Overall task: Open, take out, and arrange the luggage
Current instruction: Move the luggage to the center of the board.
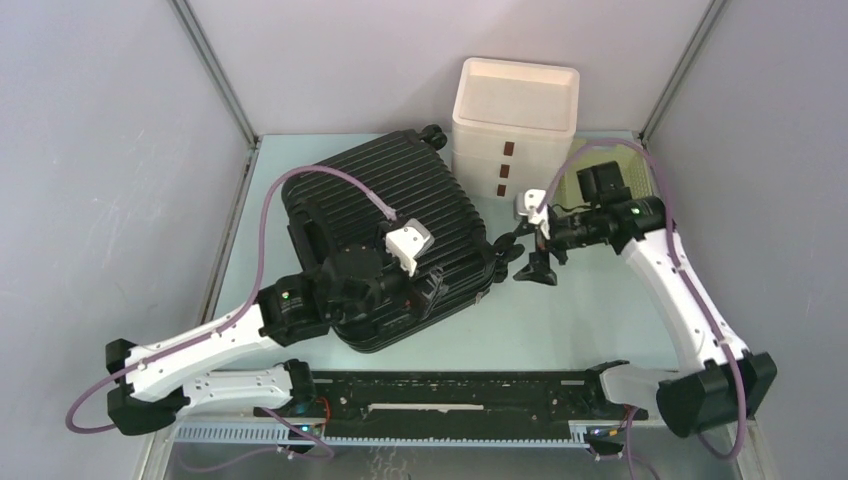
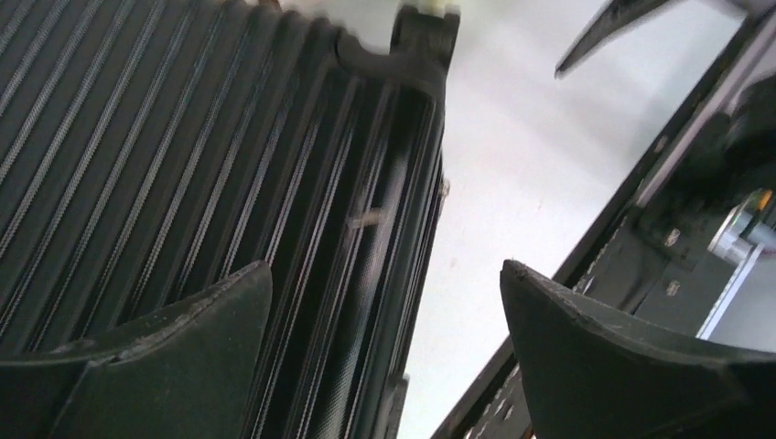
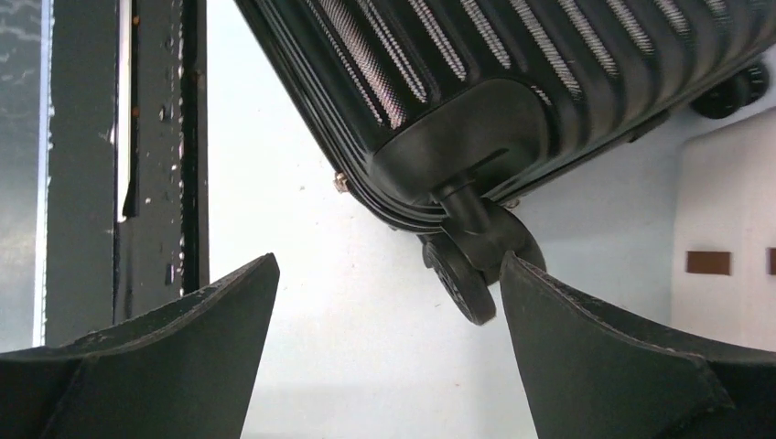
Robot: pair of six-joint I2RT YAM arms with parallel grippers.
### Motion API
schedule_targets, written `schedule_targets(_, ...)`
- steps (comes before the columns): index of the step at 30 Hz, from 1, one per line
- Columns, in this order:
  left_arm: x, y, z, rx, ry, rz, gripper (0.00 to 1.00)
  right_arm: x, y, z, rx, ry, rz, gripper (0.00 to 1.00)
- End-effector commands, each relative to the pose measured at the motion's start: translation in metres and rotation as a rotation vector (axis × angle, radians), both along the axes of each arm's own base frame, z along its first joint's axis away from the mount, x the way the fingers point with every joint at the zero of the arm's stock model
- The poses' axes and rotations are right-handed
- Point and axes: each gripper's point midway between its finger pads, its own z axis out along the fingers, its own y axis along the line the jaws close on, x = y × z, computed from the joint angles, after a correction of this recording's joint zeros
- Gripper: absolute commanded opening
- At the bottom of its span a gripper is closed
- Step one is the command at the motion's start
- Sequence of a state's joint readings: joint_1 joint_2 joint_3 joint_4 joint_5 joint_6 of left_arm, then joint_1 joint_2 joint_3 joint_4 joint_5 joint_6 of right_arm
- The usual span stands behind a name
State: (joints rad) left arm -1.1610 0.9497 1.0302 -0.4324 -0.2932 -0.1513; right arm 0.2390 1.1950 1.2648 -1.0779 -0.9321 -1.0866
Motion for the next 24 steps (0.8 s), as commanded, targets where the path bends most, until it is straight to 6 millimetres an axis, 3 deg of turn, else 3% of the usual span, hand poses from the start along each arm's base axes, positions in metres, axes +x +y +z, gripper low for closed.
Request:
schedule_targets(1, -0.013, 0.031, -0.047, 0.270, 0.016, -0.090, 1.00, 0.008, 0.004, -0.009, -0.125, -0.023, 0.036, 1.00)
schedule_targets(5, -0.006, 0.052, -0.054, 0.357, -0.005, -0.049, 1.00, 0.018, 0.016, -0.008, -0.133, 0.014, 0.068, 1.00)
schedule_targets(12, -0.008, 0.064, -0.064, 0.396, -0.036, -0.093, 1.00, 0.038, 0.027, -0.023, -0.201, 0.034, 0.081, 1.00)
schedule_targets(18, -0.007, 0.067, -0.083, 0.454, -0.072, -0.134, 1.00, 0.039, 0.034, -0.042, -0.249, 0.071, 0.113, 0.98)
schedule_targets(24, 0.008, 0.072, -0.093, 0.501, -0.131, -0.078, 1.00, 0.037, 0.036, -0.057, -0.275, 0.072, 0.122, 0.93)
